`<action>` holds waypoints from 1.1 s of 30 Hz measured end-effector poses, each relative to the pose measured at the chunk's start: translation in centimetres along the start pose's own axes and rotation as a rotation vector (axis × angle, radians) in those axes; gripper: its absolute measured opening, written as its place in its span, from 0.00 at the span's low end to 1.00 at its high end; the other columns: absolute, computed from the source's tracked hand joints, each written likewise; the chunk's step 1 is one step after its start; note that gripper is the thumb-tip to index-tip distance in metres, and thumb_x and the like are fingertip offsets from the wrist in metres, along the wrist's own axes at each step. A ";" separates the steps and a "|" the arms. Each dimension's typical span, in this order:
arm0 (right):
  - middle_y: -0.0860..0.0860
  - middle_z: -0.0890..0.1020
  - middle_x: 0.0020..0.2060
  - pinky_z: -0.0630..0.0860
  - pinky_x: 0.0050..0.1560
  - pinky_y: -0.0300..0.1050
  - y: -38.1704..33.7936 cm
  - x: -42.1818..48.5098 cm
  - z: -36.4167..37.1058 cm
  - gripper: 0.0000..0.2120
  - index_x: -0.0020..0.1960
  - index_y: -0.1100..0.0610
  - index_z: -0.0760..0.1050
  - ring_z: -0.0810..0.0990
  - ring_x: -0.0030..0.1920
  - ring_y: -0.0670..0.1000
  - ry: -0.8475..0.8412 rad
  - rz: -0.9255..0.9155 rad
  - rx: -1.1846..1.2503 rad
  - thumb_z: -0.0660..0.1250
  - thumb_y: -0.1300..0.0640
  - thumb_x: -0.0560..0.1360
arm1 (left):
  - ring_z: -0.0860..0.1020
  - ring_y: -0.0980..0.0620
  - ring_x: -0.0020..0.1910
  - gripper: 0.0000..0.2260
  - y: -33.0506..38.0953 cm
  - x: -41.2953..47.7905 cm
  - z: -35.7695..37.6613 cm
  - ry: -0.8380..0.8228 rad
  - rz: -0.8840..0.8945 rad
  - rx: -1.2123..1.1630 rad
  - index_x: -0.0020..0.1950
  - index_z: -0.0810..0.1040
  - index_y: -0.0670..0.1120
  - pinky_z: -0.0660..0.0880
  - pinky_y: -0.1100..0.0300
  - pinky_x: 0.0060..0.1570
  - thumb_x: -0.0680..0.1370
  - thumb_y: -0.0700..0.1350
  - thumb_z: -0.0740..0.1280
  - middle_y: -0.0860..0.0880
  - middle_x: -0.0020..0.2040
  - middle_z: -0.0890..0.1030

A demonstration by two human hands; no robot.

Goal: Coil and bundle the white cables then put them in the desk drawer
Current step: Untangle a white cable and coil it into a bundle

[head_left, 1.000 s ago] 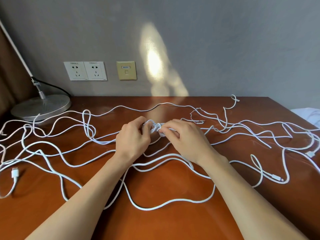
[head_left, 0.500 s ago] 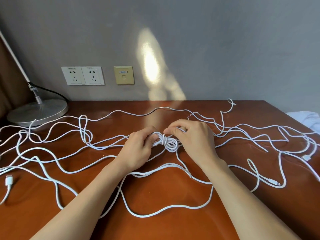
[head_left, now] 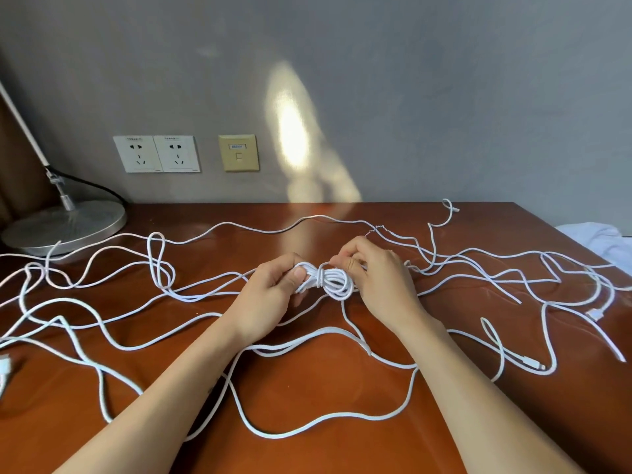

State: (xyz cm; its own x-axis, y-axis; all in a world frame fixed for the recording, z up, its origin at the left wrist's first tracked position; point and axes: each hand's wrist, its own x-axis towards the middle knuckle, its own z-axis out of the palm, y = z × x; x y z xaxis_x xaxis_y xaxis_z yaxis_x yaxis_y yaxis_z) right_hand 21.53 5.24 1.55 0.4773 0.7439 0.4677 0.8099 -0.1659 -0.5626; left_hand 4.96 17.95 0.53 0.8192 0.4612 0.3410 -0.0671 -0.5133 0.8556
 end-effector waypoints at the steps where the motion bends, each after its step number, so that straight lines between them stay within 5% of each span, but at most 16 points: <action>1: 0.42 0.85 0.41 0.80 0.43 0.51 0.2 0.0 0.1 0.03 0.52 0.47 0.77 0.82 0.42 0.46 -0.023 0.018 -0.013 0.66 0.48 0.82 | 0.69 0.51 0.35 0.14 0.1 0.0 0.0 0.001 -0.020 -0.027 0.44 0.75 0.41 0.67 0.55 0.42 0.84 0.48 0.59 0.50 0.33 0.74; 5: 0.42 0.83 0.39 0.81 0.46 0.51 0.1 -0.2 0.5 0.12 0.49 0.42 0.76 0.81 0.42 0.44 -0.120 0.024 -0.024 0.65 0.60 0.82 | 0.66 0.53 0.33 0.14 0.7 0.0 0.1 0.036 -0.081 -0.171 0.45 0.76 0.41 0.65 0.61 0.39 0.87 0.43 0.58 0.50 0.32 0.72; 9: 0.46 0.80 0.33 0.78 0.49 0.44 -1.1 -0.3 0.4 0.10 0.46 0.35 0.75 0.79 0.37 0.43 -0.243 0.049 0.173 0.62 0.46 0.84 | 0.64 0.53 0.33 0.14 0.9 0.2 -0.2 0.136 -0.138 -0.329 0.50 0.77 0.36 0.62 0.60 0.38 0.87 0.44 0.57 0.49 0.31 0.69; 12: 0.40 0.84 0.43 0.81 0.58 0.46 -1.2 -0.7 0.7 0.08 0.56 0.42 0.81 0.83 0.48 0.39 -0.319 0.072 0.263 0.64 0.45 0.84 | 0.64 0.53 0.33 0.14 0.8 0.3 -0.2 0.233 -0.195 -0.345 0.50 0.78 0.37 0.63 0.58 0.39 0.87 0.44 0.58 0.49 0.31 0.69; 14: 0.38 0.85 0.52 0.80 0.61 0.45 -1.4 -0.8 0.8 0.10 0.60 0.46 0.82 0.82 0.55 0.37 -0.343 0.071 0.285 0.65 0.46 0.83 | 0.65 0.54 0.32 0.15 0.6 0.4 -0.3 0.299 -0.231 -0.322 0.52 0.79 0.34 0.64 0.58 0.38 0.86 0.45 0.59 0.49 0.31 0.70; 19: 0.39 0.85 0.51 0.81 0.56 0.42 -2.0 -1.0 1.0 0.12 0.62 0.47 0.82 0.82 0.53 0.40 -0.335 0.026 0.263 0.64 0.47 0.84 | 0.67 0.54 0.30 0.15 -0.1 0.9 -0.5 0.399 -0.294 -0.209 0.53 0.80 0.38 0.67 0.54 0.35 0.86 0.47 0.60 0.50 0.30 0.74; 25: 0.41 0.85 0.51 0.79 0.52 0.33 -2.1 -1.0 1.0 0.10 0.62 0.46 0.83 0.81 0.54 0.39 -0.320 0.008 0.281 0.65 0.51 0.84 | 0.70 0.58 0.27 0.14 -0.7 0.5 -0.2 0.440 -0.089 0.143 0.46 0.79 0.44 0.68 0.64 0.30 0.86 0.47 0.60 0.51 0.30 0.77; 33: 0.41 0.82 0.37 0.81 0.47 0.56 -1.5 -0.8 1.2 0.07 0.50 0.48 0.82 0.81 0.43 0.47 -0.082 -0.038 0.197 0.70 0.46 0.80 | 0.77 0.49 0.32 0.10 -1.8 0.5 -0.7 0.412 -0.029 0.401 0.49 0.79 0.52 0.76 0.43 0.33 0.85 0.53 0.61 0.53 0.32 0.79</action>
State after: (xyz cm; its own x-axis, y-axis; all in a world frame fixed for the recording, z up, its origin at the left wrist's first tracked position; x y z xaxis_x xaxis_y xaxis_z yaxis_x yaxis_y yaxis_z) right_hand 19.48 5.67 1.20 0.4117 0.7989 0.4384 0.7408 -0.0132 -0.6716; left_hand 5.11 19.61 -0.55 0.5221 0.6822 0.5119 0.2395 -0.6933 0.6797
